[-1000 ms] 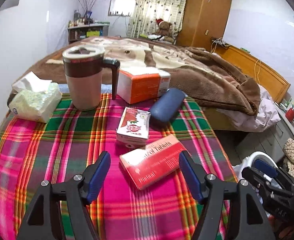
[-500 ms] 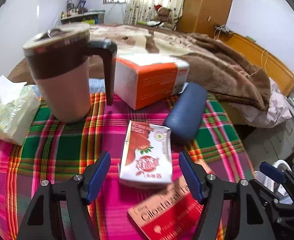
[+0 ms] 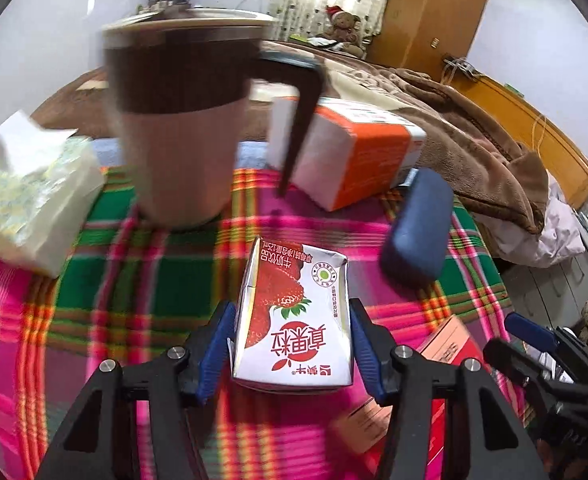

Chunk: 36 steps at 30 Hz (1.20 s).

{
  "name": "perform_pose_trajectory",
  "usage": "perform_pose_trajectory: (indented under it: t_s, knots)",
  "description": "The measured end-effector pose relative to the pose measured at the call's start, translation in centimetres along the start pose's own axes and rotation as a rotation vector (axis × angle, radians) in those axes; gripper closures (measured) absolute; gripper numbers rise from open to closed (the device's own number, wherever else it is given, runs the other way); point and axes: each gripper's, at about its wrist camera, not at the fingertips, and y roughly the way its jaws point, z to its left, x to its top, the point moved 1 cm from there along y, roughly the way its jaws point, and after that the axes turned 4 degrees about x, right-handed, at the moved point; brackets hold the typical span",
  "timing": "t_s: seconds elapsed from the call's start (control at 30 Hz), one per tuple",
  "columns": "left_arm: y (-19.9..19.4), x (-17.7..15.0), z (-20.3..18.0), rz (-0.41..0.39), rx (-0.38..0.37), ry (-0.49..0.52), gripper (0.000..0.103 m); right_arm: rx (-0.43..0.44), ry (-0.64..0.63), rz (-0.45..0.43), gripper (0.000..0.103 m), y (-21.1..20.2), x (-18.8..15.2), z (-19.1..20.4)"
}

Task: Collect trash
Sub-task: 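Grasp the strawberry milk carton with the left tool while the right tool grasps the red tablets box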

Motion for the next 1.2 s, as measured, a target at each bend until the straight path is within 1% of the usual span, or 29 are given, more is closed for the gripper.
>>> perform_pose_trajectory:
  t_s: [0.07,0.13,0.2,0.33,0.4,0.43,0.47,0.5,0.63,0.77,0.9,1.0,1.03,1.07,1.13,1.2]
  knots:
    - [-0.7,-0.4,1.1,-0.004,0.015,-0.013,0.047,0.000,-0.010,0.005,0.036,0.6,0.2,1.0]
    - [-1.4,-1.0,2.3,-0.008,0.029,-0.027,0.047,-0.034,-0.004,0.020,0.036,1.5,0.6,1.7]
    - [-1.8,-1.5,3.1,-0.006,0.040,-0.044,0.047,-0.042,0.000,0.024,0.036,2.0,0.9,2.4]
    - [-2.9,-2.6,4.6,-0.004,0.035,-0.071,0.047,-0.099,0.037,0.058,0.036,3.3,1.2,3.2]
    - [-3.5,-3.2,5.0,-0.005,0.036,-0.073,0.047,-0.089,0.046,0.048,0.036,3.5,1.3,3.4]
    - [-3.7,-3.5,5.2,-0.005,0.035,-0.075,0.047,-0.081,0.043,0.059,0.034,3.8,1.3,3.8]
    - [-3.9,-3.7,5.3,-0.005,0.034,-0.078,0.047,-0.085,0.037,0.067,0.029,4.0,1.2,4.1]
    - [-4.1,-4.0,5.5,-0.005,0.034,-0.084,0.047,-0.081,0.019,0.071,0.027,4.1,1.1,4.6]
    - [-4.8,-4.8,6.2,-0.010,0.036,-0.100,0.047,-0.063,-0.086,0.098,0.026,4.5,-0.2,6.7]
    - [-5.8,-5.7,6.9,-0.013,0.035,-0.113,0.047,-0.049,-0.193,0.101,0.026,3.5,-1.7,8.2]
    - [-6.8,-6.8,7.5,-0.016,0.050,-0.121,0.047,-0.021,-0.199,0.123,0.026,2.2,-2.6,7.8]
    - [-7.6,-7.9,7.9,-0.017,0.043,-0.130,0.047,-0.030,-0.230,0.107,0.026,0.9,-3.4,7.4]
    - [-7.9,-8.3,7.9,-0.017,0.041,-0.132,0.047,-0.035,-0.265,0.114,0.026,0.6,-3.7,7.2]
    - [-8.1,-8.6,8.0,-0.017,0.039,-0.134,0.047,-0.067,-0.292,0.113,0.026,0.3,-3.8,7.1]
    - [-8.7,-9.3,8.0,-0.015,0.035,-0.135,0.047,-0.125,-0.301,0.100,0.026,0.1,-3.6,7.1]
    - [-9.3,-10.0,8.0,-0.013,0.033,-0.133,0.047,-0.084,-0.280,0.114,0.026,-0.7,-3.4,6.2]
